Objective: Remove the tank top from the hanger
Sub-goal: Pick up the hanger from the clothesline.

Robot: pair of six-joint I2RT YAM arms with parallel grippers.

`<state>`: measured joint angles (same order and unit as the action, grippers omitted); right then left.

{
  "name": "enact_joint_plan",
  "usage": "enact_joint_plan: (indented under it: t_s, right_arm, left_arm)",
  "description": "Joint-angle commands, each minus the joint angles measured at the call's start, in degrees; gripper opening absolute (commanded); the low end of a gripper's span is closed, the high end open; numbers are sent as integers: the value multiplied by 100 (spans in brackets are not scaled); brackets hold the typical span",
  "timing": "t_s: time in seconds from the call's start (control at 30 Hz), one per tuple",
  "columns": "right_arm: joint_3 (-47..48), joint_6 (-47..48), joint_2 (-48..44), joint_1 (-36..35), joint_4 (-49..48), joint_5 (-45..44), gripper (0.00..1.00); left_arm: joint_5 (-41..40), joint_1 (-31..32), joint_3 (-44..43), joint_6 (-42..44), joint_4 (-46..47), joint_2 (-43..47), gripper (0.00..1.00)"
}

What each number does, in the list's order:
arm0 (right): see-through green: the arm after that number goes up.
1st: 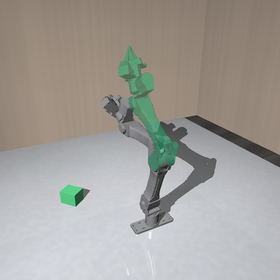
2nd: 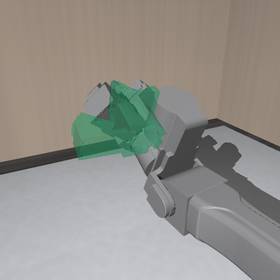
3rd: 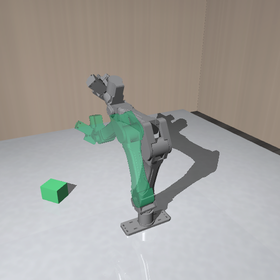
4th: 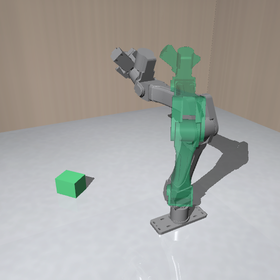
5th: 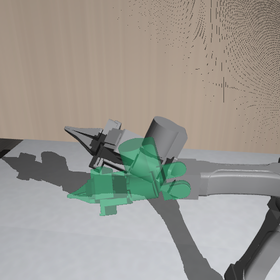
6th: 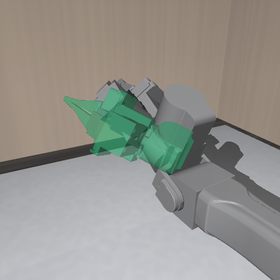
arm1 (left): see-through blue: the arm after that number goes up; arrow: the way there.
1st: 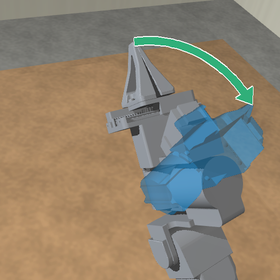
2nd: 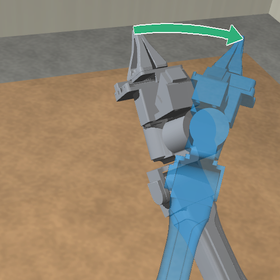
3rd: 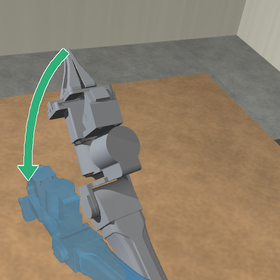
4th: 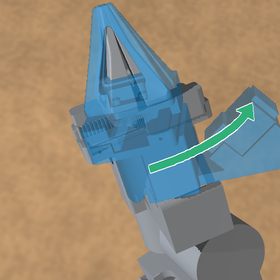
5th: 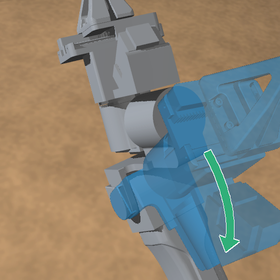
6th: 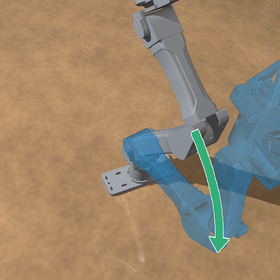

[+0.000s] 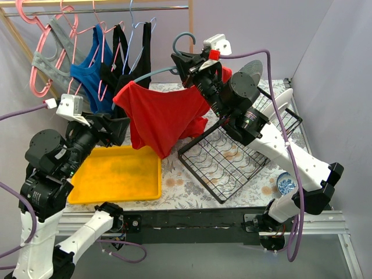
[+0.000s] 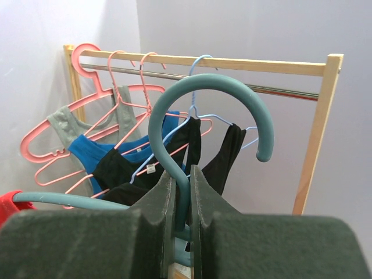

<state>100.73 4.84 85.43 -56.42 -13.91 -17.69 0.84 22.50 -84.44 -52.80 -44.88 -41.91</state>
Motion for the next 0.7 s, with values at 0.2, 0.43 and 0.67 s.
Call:
enact_joint_plan:
  t_s: [0.2,0.43,0.67]
  right_arm:
    - [333,-431,-290,-18,-736,-437,1]
    - [176,-791,-386,-9,-762,-410,1]
    - [-255,-924,-650,-18,-947,-401,1]
  left_arm:
    - [575,17,586,-618,1095,113,75]
    - [584,17,1096,-706,1658,-18,72]
    - [935,9,1202,-811,2141,-195,40]
